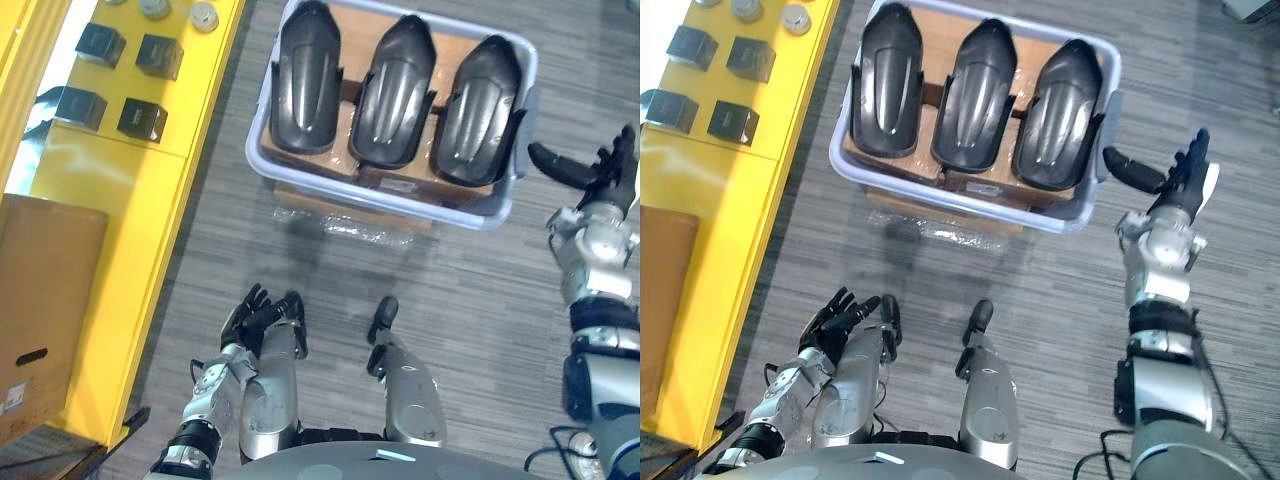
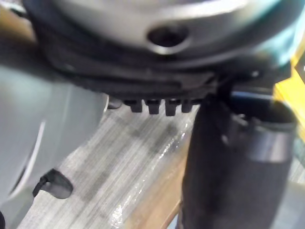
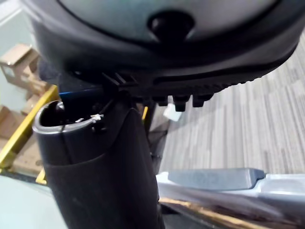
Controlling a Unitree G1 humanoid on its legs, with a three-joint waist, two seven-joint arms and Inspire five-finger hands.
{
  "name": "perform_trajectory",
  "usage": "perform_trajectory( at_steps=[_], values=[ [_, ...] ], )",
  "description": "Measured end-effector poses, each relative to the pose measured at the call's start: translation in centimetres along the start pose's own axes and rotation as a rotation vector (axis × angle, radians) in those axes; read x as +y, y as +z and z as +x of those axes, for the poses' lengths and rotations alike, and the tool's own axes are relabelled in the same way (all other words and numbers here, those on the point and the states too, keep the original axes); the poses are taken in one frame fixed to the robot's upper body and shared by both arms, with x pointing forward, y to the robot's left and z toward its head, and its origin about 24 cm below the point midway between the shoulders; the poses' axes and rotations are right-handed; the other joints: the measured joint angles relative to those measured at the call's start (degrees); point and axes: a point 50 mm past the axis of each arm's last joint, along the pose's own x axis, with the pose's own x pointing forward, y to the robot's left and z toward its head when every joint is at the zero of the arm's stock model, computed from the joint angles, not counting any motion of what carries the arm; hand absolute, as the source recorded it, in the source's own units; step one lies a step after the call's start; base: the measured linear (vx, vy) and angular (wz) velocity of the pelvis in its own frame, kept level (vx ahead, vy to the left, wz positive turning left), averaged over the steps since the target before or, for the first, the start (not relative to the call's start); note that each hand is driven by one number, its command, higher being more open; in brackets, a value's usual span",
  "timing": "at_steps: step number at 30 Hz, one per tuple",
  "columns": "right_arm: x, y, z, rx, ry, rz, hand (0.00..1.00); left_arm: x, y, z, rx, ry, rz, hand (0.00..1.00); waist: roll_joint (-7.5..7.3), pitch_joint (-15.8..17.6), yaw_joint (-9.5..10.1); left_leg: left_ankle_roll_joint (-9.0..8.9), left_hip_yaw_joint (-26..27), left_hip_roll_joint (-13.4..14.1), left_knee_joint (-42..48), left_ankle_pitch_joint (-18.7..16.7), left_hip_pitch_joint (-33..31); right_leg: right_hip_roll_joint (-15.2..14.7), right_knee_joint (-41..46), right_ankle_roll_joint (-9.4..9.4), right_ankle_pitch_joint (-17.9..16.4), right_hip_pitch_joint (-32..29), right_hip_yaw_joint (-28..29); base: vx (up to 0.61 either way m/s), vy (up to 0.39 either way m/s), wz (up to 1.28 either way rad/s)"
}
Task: Walk over and take three plastic housings, then place them on the shelf
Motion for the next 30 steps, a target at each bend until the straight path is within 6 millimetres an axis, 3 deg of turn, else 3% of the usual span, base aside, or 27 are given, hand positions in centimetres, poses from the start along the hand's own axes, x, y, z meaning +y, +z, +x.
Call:
perform_trajectory(
  at_steps=[5,9,14,15,20,23,27,30],
  values=[
    [0.9,0.6,1.0,0.046,0.053,-0.051,1.0,-0.2,0.4,0.4,0.006,-0.019,0.004,1.0,0.61,0.9,0.78,0.72,-0.8,-0.9,1.1,-0.1,-1.5,-1.1,1.4,-0.13,-0.2,-1.1,-0.8,-0.08,0.047,0.08],
    [-0.2,1.5,1.9,0.094,0.047,-0.136,1.0,-0.5,0.2,0.5,0.024,-0.037,0.01,1.0,1.92,1.6,0.82,1.61,-1.2,-2.3,0.7,0.9,-2.7,-2.8,3.2,-0.08,-0.4,-2.7,-1.3,-0.07,0.053,0.13],
    [-1.7,1.5,2.6,0.19,0.017,-0.166,1.0,0.1,-0.8,0.3,0.088,-0.015,0.014,1.0,2.21,1.7,1.02,2.01,-1.3,-3.3,0.0,1.6,-3.0,-3.7,4.1,-0.04,-0.5,-3.6,-1.4,-0.01,0.029,0.06],
    [-1.7,1.6,2.6,0.201,0.017,-0.167,0.0,0.2,-1.0,0.2,0.099,-0.012,0.014,1.0,2.22,1.7,0.99,2.05,-1.3,-3.3,0.0,1.6,-3.1,-3.8,4.3,-0.06,-0.5,-3.8,-1.3,0.0,0.0,0.0],
    [-2.0,1.8,3.1,0.273,0.015,-0.208,0.0,-0.2,-1.8,0.2,0.141,-0.027,0.018,1.0,3.73,2.5,1.16,2.35,-1.6,-4.1,-0.9,2.6,-3.3,-4.8,5.6,0.01,-0.9,-4.5,-1.9,-0.01,0.018,0.08],
    [-4.4,2.8,3.4,0.29,-0.038,-0.283,0.0,-0.3,-1.9,0.2,0.143,-0.035,0.012,1.0,3.98,2.5,1.82,2.21,-2.1,-4.3,-1.8,3.3,-3.6,-5.1,6.4,-0.42,-1.3,-5.0,-2.5,-0.02,-0.01,0.09],
    [-5.6,2.6,3.3,0.317,-0.08,-0.354,0.0,-0.3,-2.2,0.0,0.152,-0.026,-0.025,1.0,4.21,2.5,1.41,1.9,-3.4,-5.0,-4.0,5.2,-3.4,-5.9,8.3,-0.55,-2.7,-5.8,-3.4,0.01,-0.037,0.18],
    [-5.5,2.1,3.1,0.349,-0.061,-0.365,0.0,0.3,-3.0,-0.5,0.18,-0.003,-0.05,1.0,4.29,2.4,1.32,1.42,-4.1,-5.0,-5.2,6.1,-2.3,-5.8,9.3,-1.0,-3.5,-5.3,-4.1,0.04,-0.05,0.13]
  ],
)
